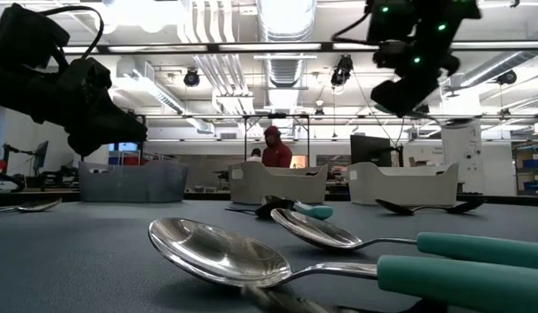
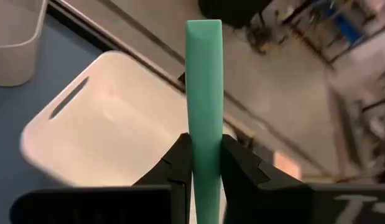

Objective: Sort silverware by color (type)
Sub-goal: Put the light blue spoon into the white bin, then put the black spoon into the black bin

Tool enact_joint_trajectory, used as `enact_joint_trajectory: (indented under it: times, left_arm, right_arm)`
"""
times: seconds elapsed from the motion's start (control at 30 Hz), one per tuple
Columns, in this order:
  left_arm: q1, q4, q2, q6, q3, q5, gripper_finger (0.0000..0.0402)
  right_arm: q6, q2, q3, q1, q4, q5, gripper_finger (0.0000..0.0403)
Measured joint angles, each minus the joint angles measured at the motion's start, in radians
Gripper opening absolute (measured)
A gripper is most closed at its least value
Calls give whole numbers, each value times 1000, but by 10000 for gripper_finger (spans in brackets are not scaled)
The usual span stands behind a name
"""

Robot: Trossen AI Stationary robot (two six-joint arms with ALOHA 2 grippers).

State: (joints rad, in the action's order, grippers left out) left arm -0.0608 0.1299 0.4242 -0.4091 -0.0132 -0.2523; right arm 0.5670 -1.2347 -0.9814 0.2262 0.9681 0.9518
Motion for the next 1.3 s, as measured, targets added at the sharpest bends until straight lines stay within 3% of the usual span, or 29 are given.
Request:
enact_joint_trajectory:
  times: [0.23, 0.47, 0.73, 1.1, 1.3]
  left_arm:
    - [0, 0, 0, 0, 0, 0, 82]
    - [0, 0, 0, 0, 0, 0, 82]
    - [0, 0, 0, 0, 0, 0, 82]
    - [0, 8, 0, 0, 0, -15, 82]
    - [0, 64, 0, 1, 0, -52, 82]
  right_arm:
    - [-305, -76, -14, 120, -170, 19, 47]
    - [-407, -140, -14, 183, -241, 18, 47]
    - [-384, -215, -14, 212, -252, 17, 91]
    - [-214, -214, -79, 207, -248, 9, 98]
    - [-154, -213, -211, 193, -242, -113, 114]
